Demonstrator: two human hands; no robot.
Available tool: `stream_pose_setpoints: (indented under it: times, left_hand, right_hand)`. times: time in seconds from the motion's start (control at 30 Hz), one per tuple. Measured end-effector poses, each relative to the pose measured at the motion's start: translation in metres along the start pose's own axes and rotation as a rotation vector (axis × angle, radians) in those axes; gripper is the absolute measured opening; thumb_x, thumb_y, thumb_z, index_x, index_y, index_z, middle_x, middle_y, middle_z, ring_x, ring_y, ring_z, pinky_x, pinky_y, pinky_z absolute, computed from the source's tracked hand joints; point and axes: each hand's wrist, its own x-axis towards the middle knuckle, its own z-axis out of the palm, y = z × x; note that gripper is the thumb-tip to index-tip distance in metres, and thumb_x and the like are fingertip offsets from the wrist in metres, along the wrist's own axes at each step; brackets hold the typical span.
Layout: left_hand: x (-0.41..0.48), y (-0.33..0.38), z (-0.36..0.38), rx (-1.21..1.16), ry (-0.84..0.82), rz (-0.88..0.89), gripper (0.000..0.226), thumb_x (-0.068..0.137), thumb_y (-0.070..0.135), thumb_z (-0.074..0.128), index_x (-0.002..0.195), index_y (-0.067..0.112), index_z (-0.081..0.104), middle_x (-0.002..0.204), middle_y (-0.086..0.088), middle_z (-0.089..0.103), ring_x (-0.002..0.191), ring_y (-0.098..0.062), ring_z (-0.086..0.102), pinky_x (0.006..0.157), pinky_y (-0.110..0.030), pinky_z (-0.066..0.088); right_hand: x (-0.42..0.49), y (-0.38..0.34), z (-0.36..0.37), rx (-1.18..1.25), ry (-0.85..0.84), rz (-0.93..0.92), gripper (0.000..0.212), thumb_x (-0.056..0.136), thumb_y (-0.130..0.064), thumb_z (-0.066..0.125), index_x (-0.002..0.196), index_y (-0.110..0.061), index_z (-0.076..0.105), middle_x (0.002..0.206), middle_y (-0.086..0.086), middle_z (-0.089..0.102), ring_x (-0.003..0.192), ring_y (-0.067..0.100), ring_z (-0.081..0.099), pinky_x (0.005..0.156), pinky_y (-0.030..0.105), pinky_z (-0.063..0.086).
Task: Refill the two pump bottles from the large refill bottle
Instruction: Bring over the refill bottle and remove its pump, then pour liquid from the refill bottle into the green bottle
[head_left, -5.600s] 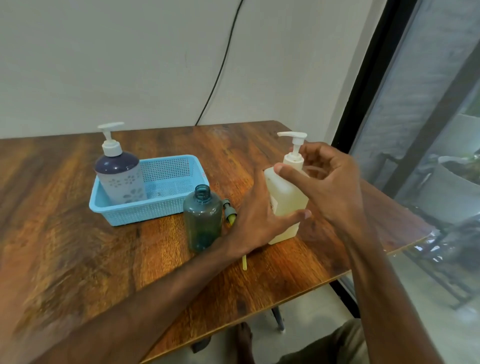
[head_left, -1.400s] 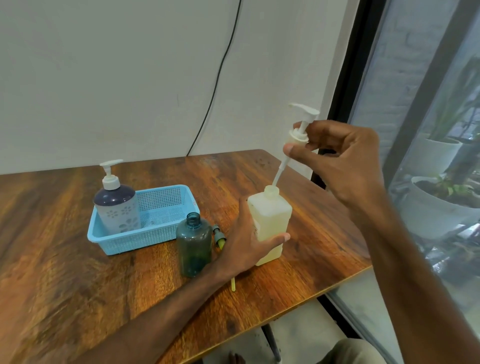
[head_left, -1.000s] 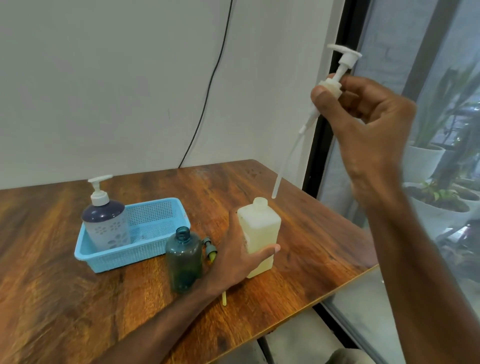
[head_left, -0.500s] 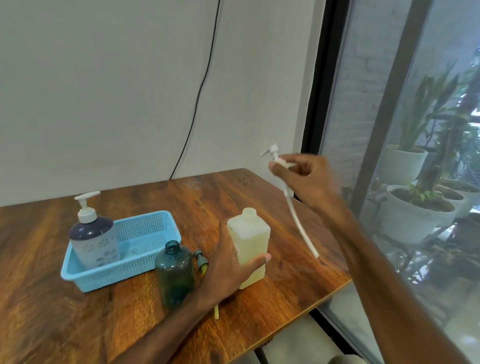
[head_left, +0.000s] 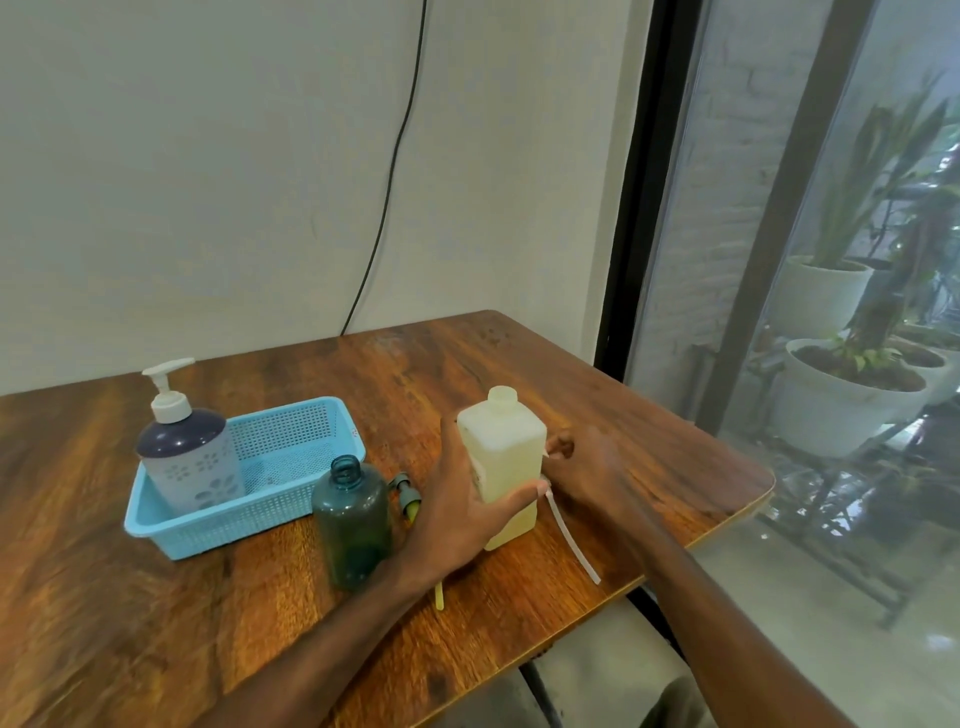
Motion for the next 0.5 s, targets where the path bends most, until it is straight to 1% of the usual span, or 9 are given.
stream_pose_setpoints:
  times: [0.07,0.1,0.17,0.23,0.27,0.3,0.33,0.4,0.5]
  left_hand:
    - [0.0,0.0,0.0,0.012,-0.006,-0.006,0.098,0.076,0.047,0.087,0.145,0.04,0.018,0.131,0.025,0.042,0.112,0.014,0.048,0.072,0.004,0.043]
    - [0.0,0.0,0.0,0.015,-0.007,-0.013,0.097,0.076,0.047,0.087,0.144,0.041,0.018,0.128,0.027,0.042,0.111,0.016,0.048,0.072,0.004,0.043]
    - [-0.001,0.001,-0.001,0.011,-0.011,-0.021,0.095,0.077,0.044,0.087,0.14,0.044,0.017,0.122,0.034,0.04,0.11,0.026,0.045,0.07,0.005,0.043]
    - [-0.002,0.003,-0.001,0.007,-0.012,-0.016,0.093,0.077,0.042,0.087,0.139,0.043,0.017,0.119,0.036,0.04,0.108,0.036,0.038,0.069,0.005,0.042]
    - [-0.002,0.004,-0.002,0.002,-0.014,-0.015,0.093,0.077,0.041,0.087,0.139,0.043,0.018,0.119,0.037,0.04,0.108,0.037,0.037,0.069,0.005,0.042]
    - [-0.002,0.004,-0.002,-0.006,-0.019,-0.015,0.093,0.077,0.042,0.087,0.139,0.043,0.018,0.12,0.036,0.04,0.11,0.034,0.039,0.07,0.004,0.043]
    - [-0.002,0.006,-0.003,-0.012,-0.024,-0.015,0.094,0.077,0.042,0.087,0.14,0.043,0.018,0.122,0.036,0.041,0.112,0.029,0.043,0.071,0.004,0.044]
    - [-0.004,0.008,-0.005,-0.022,-0.03,-0.017,0.093,0.078,0.045,0.086,0.141,0.044,0.018,0.126,0.031,0.042,0.115,0.016,0.048,0.072,0.002,0.046]
    - [-0.007,0.014,-0.009,-0.031,-0.024,0.002,0.089,0.082,0.049,0.082,0.144,0.04,0.019,0.136,0.019,0.044,0.119,-0.001,0.054,0.073,-0.001,0.049]
  right_hand:
    - [0.0,0.001,0.003,-0.005,0.008,-0.007,0.013,0.088,-0.032,0.075,0.089,-0.019,0.078,0.078,-0.006,0.072,0.07,0.013,0.069,0.065,0.034,0.062]
    - [0.0,0.001,0.003,-0.009,0.009,-0.012,0.013,0.088,-0.031,0.075,0.089,-0.019,0.078,0.078,-0.006,0.072,0.07,0.012,0.069,0.065,0.035,0.063]
    - [-0.004,-0.001,0.001,-0.011,0.022,-0.036,0.014,0.09,-0.032,0.073,0.088,-0.019,0.078,0.078,-0.005,0.072,0.071,0.013,0.069,0.066,0.037,0.062]
    - [-0.011,-0.005,-0.001,0.024,0.07,-0.048,0.014,0.092,-0.031,0.071,0.091,-0.019,0.078,0.081,-0.006,0.072,0.073,0.012,0.068,0.067,0.034,0.061]
    - [-0.016,-0.006,-0.002,0.058,0.109,-0.042,0.012,0.093,-0.029,0.07,0.097,-0.019,0.077,0.088,-0.007,0.073,0.077,0.009,0.067,0.069,0.03,0.06]
    - [-0.022,-0.007,-0.003,0.098,0.147,-0.042,0.013,0.093,-0.026,0.07,0.104,-0.021,0.076,0.097,-0.008,0.073,0.083,0.007,0.067,0.072,0.027,0.06]
    - [-0.029,-0.007,-0.004,0.133,0.161,-0.055,0.019,0.092,-0.022,0.07,0.111,-0.024,0.075,0.105,-0.01,0.072,0.089,0.005,0.067,0.076,0.028,0.061]
    - [-0.045,-0.007,-0.007,0.147,0.106,-0.122,0.038,0.088,-0.013,0.072,0.122,-0.029,0.07,0.117,-0.014,0.07,0.101,0.004,0.065,0.08,0.027,0.06]
    - [-0.07,-0.009,-0.011,0.142,-0.019,-0.25,0.055,0.083,-0.006,0.074,0.132,-0.029,0.061,0.121,-0.021,0.064,0.106,-0.003,0.061,0.078,0.011,0.051]
